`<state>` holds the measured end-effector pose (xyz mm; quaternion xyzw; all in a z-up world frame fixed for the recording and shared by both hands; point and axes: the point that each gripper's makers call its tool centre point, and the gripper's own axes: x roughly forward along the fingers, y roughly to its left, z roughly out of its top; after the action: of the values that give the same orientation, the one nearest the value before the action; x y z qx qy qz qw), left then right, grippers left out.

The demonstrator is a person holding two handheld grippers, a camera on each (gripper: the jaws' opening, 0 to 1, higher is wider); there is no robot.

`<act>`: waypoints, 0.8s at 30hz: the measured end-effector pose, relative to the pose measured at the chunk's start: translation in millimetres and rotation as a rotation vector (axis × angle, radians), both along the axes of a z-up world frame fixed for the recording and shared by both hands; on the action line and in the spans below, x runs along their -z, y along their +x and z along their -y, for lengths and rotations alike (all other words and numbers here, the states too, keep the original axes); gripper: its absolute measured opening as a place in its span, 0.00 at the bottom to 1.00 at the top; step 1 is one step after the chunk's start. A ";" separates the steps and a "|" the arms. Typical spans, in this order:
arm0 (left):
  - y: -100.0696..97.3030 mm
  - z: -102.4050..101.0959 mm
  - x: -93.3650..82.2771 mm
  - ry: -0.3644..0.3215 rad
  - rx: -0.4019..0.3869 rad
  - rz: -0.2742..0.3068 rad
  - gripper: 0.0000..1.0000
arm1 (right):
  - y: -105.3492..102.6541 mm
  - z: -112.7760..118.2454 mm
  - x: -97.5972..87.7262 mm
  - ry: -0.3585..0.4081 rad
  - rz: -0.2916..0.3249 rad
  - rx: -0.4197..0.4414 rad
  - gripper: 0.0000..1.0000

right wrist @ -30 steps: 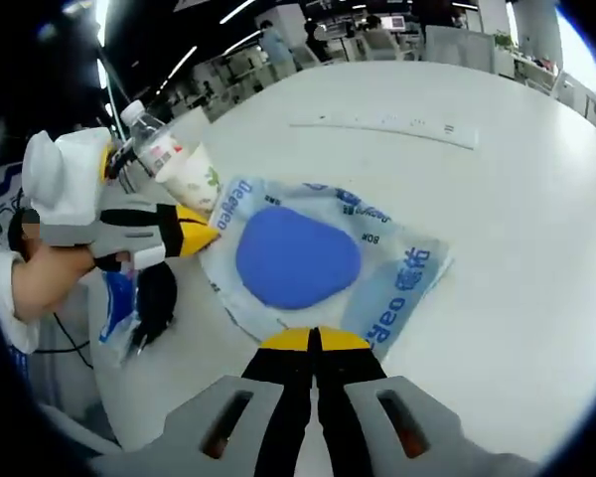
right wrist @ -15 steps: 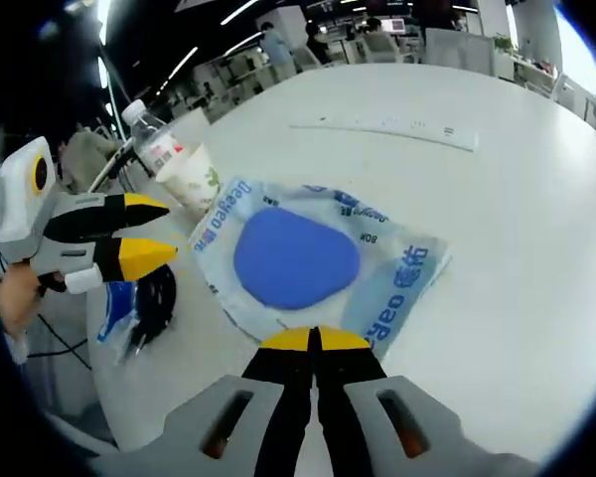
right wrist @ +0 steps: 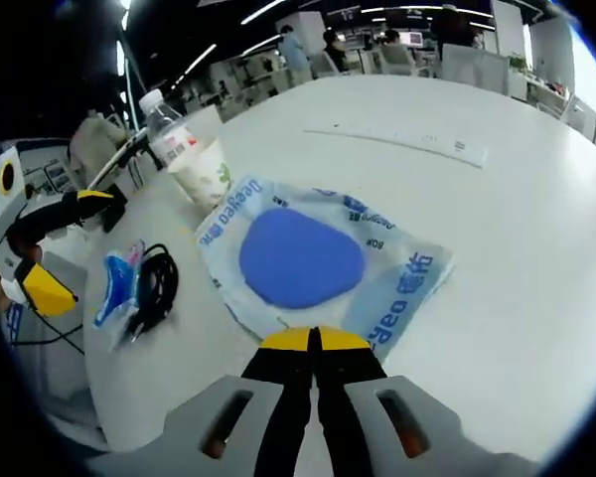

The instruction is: Arrange the tabletop items into an orderly group along one side of the table until the central work area is clear of visible clutter.

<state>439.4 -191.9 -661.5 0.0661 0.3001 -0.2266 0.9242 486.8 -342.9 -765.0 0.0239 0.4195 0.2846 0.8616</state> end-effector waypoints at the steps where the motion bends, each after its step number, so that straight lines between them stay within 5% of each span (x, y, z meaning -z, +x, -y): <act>1: -3.4 -2.1 -2.0 -0.006 -0.009 0.001 0.87 | -0.1 0.1 -0.1 0.004 0.001 -0.005 0.00; 4: -10.8 -4.4 -6.4 -0.021 -0.021 0.006 0.88 | -0.6 -5.7 -4.2 0.042 0.032 -0.025 0.00; 7: -21.6 -6.1 -9.4 -0.039 -0.027 0.006 0.89 | 3.5 -13.9 -31.3 0.231 0.084 0.067 0.03; 9: -26.4 -9.0 -9.6 -0.030 -0.031 0.019 0.93 | 6.5 -14.5 -49.2 0.282 0.143 0.086 0.10; 12: -31.4 -14.4 -7.4 -0.036 -0.045 0.020 0.98 | -11.3 -14.2 -62.3 0.234 0.152 0.026 0.21; 17: -40.0 -21.2 -3.3 -0.069 -0.054 0.000 1.00 | -28.8 4.6 -63.5 0.176 0.177 0.053 0.58; 24: -41.4 -33.0 -4.5 -0.070 -0.065 0.003 1.00 | -55.7 30.5 -69.7 0.179 0.192 0.120 0.63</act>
<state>398.0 -158.9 -657.1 0.0245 0.2929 -0.2069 0.9332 431.1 -373.4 -695.4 0.0982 0.3061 0.2698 0.9077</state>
